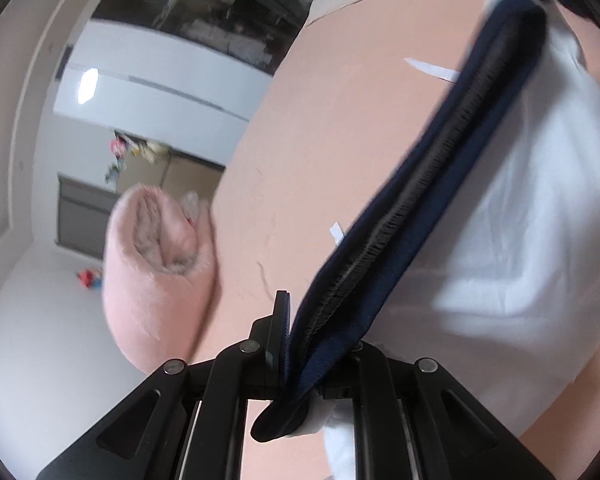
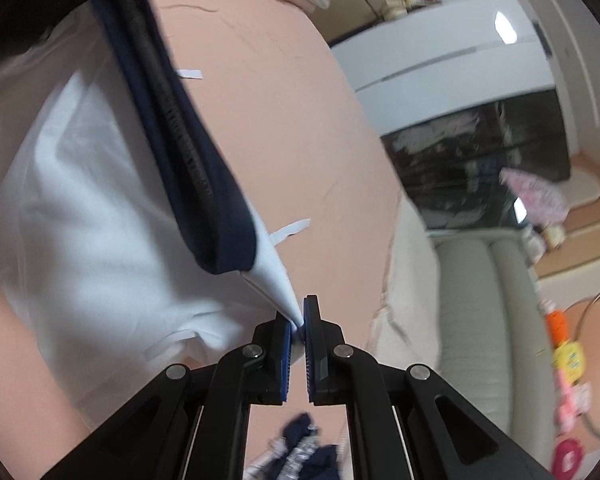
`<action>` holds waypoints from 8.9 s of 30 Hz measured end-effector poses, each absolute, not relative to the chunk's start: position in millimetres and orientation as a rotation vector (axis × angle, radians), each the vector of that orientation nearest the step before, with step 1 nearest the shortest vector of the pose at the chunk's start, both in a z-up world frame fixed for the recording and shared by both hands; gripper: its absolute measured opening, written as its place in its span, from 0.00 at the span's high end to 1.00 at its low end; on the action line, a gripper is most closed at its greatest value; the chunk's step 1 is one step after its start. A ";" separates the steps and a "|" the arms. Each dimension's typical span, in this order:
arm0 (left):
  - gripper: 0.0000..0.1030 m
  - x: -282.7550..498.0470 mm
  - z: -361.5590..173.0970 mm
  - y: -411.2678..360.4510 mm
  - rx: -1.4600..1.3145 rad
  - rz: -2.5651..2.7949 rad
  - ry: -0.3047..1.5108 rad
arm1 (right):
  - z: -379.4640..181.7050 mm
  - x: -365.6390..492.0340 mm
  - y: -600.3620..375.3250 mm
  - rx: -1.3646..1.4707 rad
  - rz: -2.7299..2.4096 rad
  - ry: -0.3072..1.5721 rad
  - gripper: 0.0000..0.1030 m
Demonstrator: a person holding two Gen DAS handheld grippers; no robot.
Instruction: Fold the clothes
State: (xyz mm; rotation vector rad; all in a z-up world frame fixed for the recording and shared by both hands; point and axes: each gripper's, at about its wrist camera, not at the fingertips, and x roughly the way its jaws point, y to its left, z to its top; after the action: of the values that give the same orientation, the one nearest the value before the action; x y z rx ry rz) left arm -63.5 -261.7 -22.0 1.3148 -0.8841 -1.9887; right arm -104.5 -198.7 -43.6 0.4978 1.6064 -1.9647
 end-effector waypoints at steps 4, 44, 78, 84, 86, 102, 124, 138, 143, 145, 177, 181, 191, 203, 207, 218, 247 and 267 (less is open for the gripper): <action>0.88 -77.6 -32.3 -275.5 1.361 -1.978 -0.721 | -48.0 -129.4 -210.5 0.641 -1.989 1.516 0.97; 0.01 -18.1 6.2 -361.0 1.109 -2.047 0.492 | -38.0 -206.1 -133.1 1.312 -2.028 0.566 0.25; 0.01 79.7 -26.0 -269.6 0.915 -2.228 0.826 | -27.5 -128.7 -45.5 1.320 -1.914 -0.194 0.25; 0.01 101.3 -46.0 -269.9 0.876 -2.196 1.017 | -39.7 -109.9 -45.9 1.347 -1.863 -0.222 0.25; 0.01 107.5 -50.4 -271.1 0.859 -2.189 1.068 | -45.4 -105.4 -43.1 1.362 -1.831 -0.279 0.25; 0.01 120.1 -83.0 -264.7 0.860 -2.158 1.292 | -110.7 -103.4 -9.9 1.572 -1.628 -0.729 0.25; 0.00 113.3 -115.2 -282.6 0.790 -2.112 1.569 | -151.1 -113.3 -45.1 1.569 -1.677 -0.783 0.22; 0.00 87.7 -119.7 -303.6 0.744 -2.134 1.544 | -169.6 -157.5 -55.2 1.531 -1.584 -1.069 0.22; 0.00 80.1 -124.1 -323.4 0.701 -2.090 1.635 | -169.5 -168.6 -71.0 1.551 -1.607 -1.014 0.22; 0.00 83.5 -127.4 -330.0 0.672 -2.060 1.711 | -173.4 -166.7 -64.7 1.561 -1.590 -1.032 0.22; 0.88 146.2 -170.2 -327.9 0.520 -1.996 1.882 | -219.6 -169.8 -55.1 1.612 -1.501 -0.998 0.85; 0.89 141.4 -162.6 -322.6 0.560 -2.004 1.788 | -218.1 -169.8 -55.1 1.609 -1.505 -0.993 0.82; 0.89 150.7 -160.0 -316.0 0.515 -1.988 1.804 | -215.6 -169.5 -53.0 1.597 -1.461 -1.054 0.84; 0.91 170.2 -162.3 -308.9 0.439 -2.000 1.918 | -204.2 -158.7 -40.0 1.578 -1.515 -0.994 0.83; 0.91 176.1 -158.4 -299.7 0.459 -2.021 1.881 | -201.0 -153.6 -30.1 1.575 -1.520 -0.959 0.83; 0.91 177.7 -142.6 -272.4 0.529 -2.061 1.824 | -190.6 -127.1 1.5 1.535 -1.569 -0.899 0.83; 0.91 212.6 -110.7 -219.6 0.656 -2.170 1.793 | -186.0 -25.4 94.2 1.551 -1.557 -0.874 0.83; 0.91 251.0 -120.9 -194.7 0.756 -2.181 1.706 | -185.1 8.1 135.8 1.575 -1.552 -0.914 0.83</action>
State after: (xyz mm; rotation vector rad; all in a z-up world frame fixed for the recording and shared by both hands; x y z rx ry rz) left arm 251.0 -194.7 -120.9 0.7557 1.7065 -2.1808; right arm 8.1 135.8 -185.1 1.5748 -0.9141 -1.5523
